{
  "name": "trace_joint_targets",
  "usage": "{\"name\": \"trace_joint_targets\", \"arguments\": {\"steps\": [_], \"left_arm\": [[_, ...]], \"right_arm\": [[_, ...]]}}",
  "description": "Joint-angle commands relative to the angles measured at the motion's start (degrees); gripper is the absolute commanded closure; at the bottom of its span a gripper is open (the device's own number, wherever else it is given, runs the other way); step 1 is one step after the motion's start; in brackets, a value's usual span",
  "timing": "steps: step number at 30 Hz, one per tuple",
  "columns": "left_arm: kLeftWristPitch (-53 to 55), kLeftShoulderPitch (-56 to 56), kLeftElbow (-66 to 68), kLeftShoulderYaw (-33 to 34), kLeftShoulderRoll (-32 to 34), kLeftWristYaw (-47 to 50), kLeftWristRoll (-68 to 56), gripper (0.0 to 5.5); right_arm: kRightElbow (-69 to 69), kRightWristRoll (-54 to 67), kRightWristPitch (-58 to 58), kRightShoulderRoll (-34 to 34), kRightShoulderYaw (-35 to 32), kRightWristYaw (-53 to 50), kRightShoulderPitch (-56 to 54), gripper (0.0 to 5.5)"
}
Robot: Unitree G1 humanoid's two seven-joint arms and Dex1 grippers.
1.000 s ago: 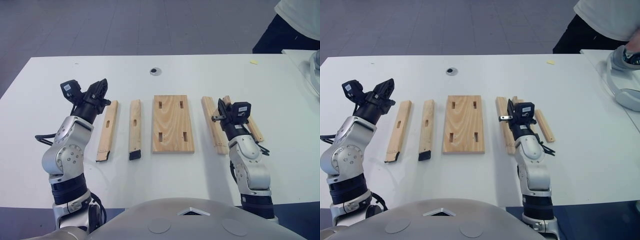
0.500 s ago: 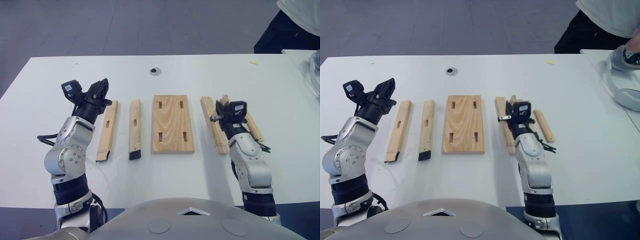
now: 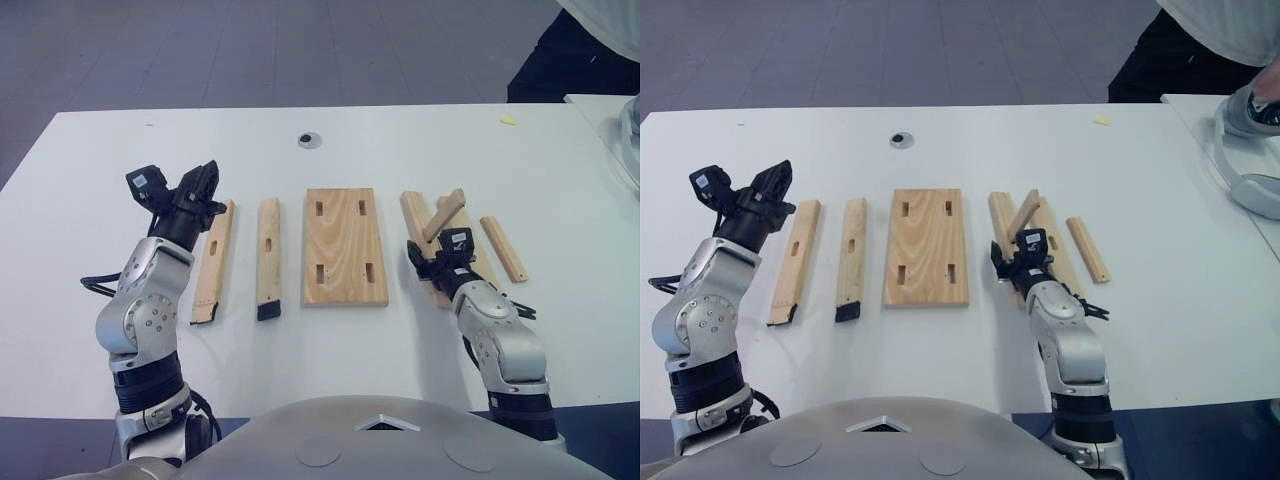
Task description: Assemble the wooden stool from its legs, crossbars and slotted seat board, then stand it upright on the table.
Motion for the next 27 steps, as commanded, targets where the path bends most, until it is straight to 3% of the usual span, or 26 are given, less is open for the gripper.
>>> {"name": "trace_joint_targets", "arguments": {"steps": [1,4,11,17,22,27], "left_arm": [[-0.48,0.72,-1.16,-0.20,-0.39,0.52,0.40,4.00],[-0.74,0.94,-1.24,-0.33,-0.80,0.69,0.59,4.00],[-1.22,-0.54,0.09,-0.36,-0.71,0.19,1.06,4.00],[-1.97,-2.67,2.18,-0.27,0.12,-0.56,1.34,4.00],[0.03,-7.89,5.59,-0.46,2.53,-3.44,-0.63,4.00],[8.71,-22.96,16.04,-8.62,8.57,-19.01,-3.65,4.00]], "right_arm": [[-1.95,-0.55,3.56,-0.25,-0.59,-1.23,-1.27,2.15],[-2.09,-0.27,5.08,-0.08,-0.92,-1.57,-1.57,2.15],[-1.49,-0.64,6.37,-0.18,-1.11,-1.88,-2.10,3.38],[-0.55,-0.75,5.90,0.28,-0.98,-2.18,-2.80,3.43],[0.46,4.32,4.05,0.99,-8.39,-0.84,-10.68,3.43],[1.13,15.33,10.07,-1.02,-15.80,3.94,-26.47,3.43]]}}
